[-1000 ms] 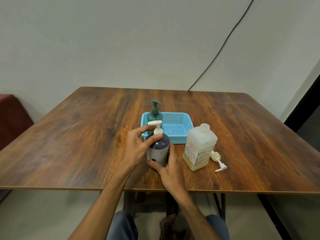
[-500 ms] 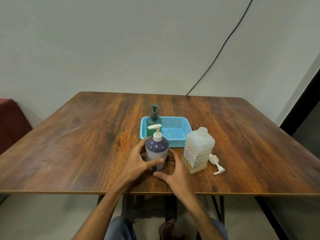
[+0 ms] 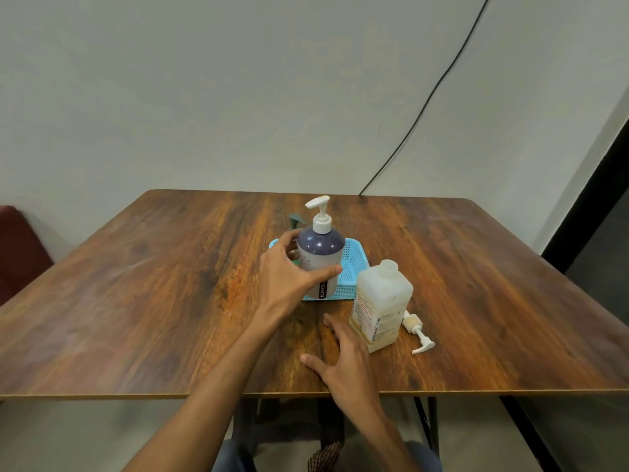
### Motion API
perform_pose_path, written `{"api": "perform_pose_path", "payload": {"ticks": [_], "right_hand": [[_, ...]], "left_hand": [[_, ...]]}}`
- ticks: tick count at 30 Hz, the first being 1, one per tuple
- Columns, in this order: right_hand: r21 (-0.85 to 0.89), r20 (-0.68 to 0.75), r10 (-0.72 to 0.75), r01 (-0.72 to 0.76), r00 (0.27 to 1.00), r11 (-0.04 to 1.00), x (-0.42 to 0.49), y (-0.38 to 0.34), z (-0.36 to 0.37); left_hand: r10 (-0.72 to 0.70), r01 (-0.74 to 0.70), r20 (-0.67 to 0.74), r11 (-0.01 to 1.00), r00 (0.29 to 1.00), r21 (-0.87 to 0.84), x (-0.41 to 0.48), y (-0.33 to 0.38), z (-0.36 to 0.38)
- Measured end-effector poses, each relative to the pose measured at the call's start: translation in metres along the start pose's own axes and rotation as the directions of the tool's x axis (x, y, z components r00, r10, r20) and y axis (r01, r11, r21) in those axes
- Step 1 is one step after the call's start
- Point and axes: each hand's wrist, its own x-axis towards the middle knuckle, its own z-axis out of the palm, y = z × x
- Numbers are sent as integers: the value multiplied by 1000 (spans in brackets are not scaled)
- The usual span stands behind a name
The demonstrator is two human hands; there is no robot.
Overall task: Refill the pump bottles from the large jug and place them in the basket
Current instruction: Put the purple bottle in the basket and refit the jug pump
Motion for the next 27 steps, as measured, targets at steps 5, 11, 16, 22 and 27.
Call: {"api": "perform_pose_path", "payload": {"ticks": [5,11,16,22,27], "right_hand": [[-22,26,10,-9,1000,1000,2,1,0],[-28,57,-10,12,998,1000,5,5,0],[-50,72,-31,35,997,998,6,7,1],[-61,79,-53,58,995,996,7,8,1],[-80,87,-64,71,994,994,8,10,2]], "left_hand": [[-13,13,8,999,1000,46,26,-4,34],[-64,63,1,996,998,65,42,-21,62],[-81,79,23,992,996,95,44,-29,76],[-147,136,68,980,987,146,44,-39,86],[-173,147,126,970,977,196,46,-41,88]]}}
